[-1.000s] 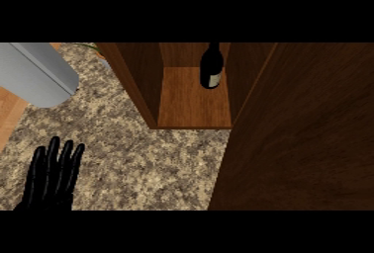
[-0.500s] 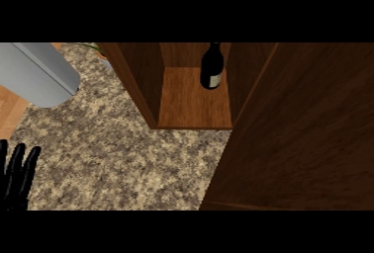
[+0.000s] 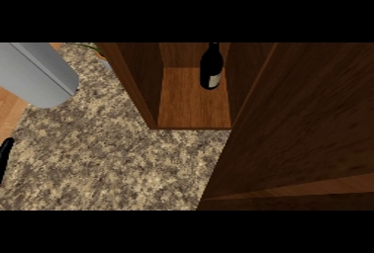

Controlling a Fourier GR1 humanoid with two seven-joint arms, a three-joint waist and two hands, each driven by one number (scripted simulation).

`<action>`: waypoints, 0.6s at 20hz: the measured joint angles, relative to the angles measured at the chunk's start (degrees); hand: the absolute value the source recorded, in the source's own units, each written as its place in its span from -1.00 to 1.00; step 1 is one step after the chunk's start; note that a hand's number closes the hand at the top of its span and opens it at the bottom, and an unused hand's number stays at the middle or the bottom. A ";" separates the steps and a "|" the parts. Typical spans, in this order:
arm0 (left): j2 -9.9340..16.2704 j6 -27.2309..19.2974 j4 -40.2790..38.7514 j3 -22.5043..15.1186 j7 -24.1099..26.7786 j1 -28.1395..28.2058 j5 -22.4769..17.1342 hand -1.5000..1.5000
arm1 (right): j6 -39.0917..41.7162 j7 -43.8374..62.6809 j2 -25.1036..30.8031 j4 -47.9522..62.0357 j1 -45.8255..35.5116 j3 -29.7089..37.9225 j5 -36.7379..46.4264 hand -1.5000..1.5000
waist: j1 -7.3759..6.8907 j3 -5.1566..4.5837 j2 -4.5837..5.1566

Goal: Pick up the wine, place it into the cabinet and close the cabinet

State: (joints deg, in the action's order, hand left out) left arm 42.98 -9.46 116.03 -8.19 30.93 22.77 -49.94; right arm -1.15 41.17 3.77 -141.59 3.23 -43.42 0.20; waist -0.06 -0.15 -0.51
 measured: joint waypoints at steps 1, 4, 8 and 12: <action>0.00 0.53 -0.39 0.33 -0.12 -0.16 -0.19 -1.00 | -0.90 -0.22 0.39 0.02 -0.36 -0.15 0.24 1.00 | 0.02 -0.02 -0.02; 0.38 1.92 -1.28 1.31 -1.01 -0.73 -0.79 -1.00 | -4.89 -0.33 -0.53 1.94 -3.95 -2.89 3.21 1.00 | -0.02 -0.04 -0.02; 1.11 4.62 -1.88 3.46 -2.08 -0.57 -2.72 -1.00 | -10.62 -0.22 0.98 3.56 -9.82 -5.66 6.52 1.00 | -0.48 -0.07 -0.01; 1.28 5.27 -1.55 4.41 -4.08 -2.00 -4.12 -1.00 | -15.76 0.49 4.16 4.42 -16.04 -7.22 8.09 1.00 | -0.77 -0.07 0.14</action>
State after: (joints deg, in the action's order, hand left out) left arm 44.26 -4.20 114.48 -3.78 26.86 20.77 -54.06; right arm -16.90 41.65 7.94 -137.17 -12.81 -50.64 8.29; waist -0.83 -0.22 -0.37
